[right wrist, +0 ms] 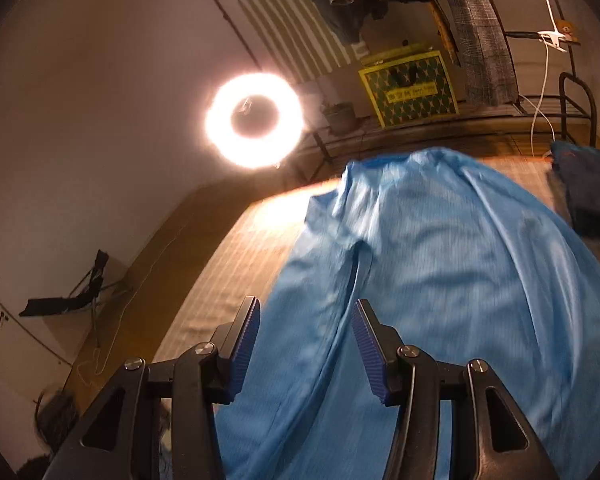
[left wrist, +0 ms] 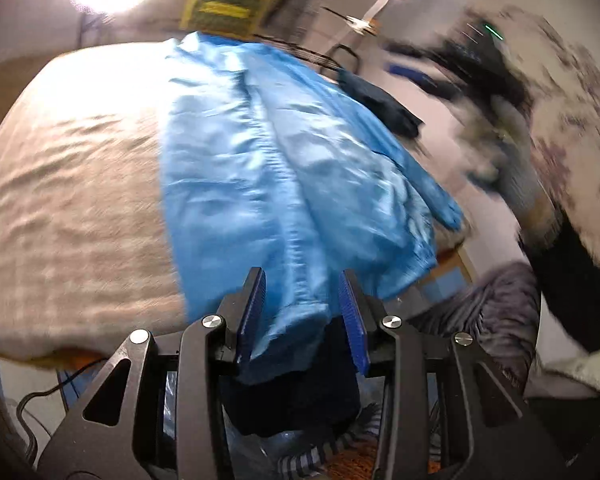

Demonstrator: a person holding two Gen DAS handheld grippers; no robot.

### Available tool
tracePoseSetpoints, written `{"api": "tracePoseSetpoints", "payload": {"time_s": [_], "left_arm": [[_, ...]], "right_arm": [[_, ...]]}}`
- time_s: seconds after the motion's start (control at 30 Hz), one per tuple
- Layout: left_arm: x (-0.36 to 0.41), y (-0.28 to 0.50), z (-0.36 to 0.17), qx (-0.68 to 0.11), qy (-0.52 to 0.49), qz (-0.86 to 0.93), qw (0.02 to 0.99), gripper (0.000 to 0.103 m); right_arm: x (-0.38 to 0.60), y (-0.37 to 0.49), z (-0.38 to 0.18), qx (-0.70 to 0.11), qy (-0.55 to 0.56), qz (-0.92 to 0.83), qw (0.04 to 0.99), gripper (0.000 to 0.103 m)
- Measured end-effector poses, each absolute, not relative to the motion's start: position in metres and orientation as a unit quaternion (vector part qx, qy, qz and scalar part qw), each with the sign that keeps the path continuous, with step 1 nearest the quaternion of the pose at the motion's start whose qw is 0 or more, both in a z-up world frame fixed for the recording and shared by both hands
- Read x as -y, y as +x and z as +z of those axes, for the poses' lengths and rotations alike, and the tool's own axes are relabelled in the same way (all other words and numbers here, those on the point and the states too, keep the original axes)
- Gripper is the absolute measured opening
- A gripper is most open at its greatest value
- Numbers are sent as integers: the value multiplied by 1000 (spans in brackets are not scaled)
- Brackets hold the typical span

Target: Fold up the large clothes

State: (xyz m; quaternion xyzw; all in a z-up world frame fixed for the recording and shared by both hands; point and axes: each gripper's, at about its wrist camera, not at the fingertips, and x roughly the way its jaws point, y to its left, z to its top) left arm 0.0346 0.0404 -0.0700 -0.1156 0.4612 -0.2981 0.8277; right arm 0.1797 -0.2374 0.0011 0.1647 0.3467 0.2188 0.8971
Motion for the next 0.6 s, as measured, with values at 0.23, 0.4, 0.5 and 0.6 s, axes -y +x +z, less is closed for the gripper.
{"api": "tracePoseSetpoints", "payload": {"time_s": [0.23, 0.4, 0.5, 0.6], "left_arm": [[-30, 45, -116, -515, -120, -282, 801, 29], [5, 46, -139, -536, -87, -296, 786, 29], [26, 45, -155, -549, -81, -309, 772, 29], [49, 38, -166, -556, -47, -319, 766, 29]], "right_arm": [[184, 105, -40, -394, 108, 257, 876, 46], [144, 105, -92, -447, 76, 272, 849, 37], [127, 110, -114, -464, 65, 279, 838, 35], [118, 110, -128, -473, 28, 264, 840, 35]]}}
